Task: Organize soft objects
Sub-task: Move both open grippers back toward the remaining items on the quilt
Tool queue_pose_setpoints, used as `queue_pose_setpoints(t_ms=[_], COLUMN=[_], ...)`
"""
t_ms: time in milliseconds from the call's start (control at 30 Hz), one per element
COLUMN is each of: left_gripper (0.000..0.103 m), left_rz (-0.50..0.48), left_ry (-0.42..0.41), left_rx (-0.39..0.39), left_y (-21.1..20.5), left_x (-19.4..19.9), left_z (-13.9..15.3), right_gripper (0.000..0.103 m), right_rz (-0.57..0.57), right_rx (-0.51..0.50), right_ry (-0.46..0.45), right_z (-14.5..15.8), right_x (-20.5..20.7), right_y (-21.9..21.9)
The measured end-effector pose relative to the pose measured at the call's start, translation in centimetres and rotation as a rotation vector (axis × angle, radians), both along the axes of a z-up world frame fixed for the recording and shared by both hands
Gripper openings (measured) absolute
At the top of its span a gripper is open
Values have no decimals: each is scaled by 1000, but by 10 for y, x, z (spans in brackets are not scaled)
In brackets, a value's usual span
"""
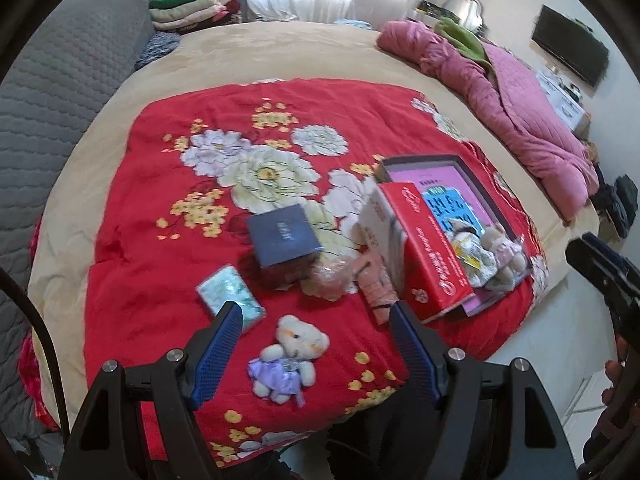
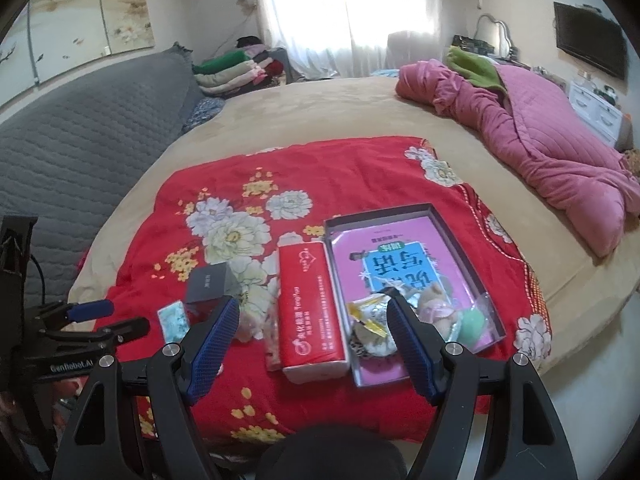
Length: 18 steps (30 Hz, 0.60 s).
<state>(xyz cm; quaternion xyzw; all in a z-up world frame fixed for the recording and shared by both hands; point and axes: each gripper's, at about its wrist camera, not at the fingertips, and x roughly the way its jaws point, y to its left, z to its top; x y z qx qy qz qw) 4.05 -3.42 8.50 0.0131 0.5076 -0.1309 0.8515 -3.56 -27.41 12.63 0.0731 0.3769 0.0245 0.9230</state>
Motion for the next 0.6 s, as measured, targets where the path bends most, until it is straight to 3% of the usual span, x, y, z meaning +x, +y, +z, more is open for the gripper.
queue_pose_setpoints(t_ms=[367, 600], left_gripper=[75, 75], left_rz=[100, 66], left_ry=[32, 68], left_rx=[-3, 4], left_y=[55, 59], left_x=[5, -4], left_z=[-14, -41], right_gripper=[77, 77], right_rz=[88, 124], right_rx=[-6, -24], right_ry=[24, 61], right_z=[-12, -29], right_x=[7, 14], right_y=[33, 50])
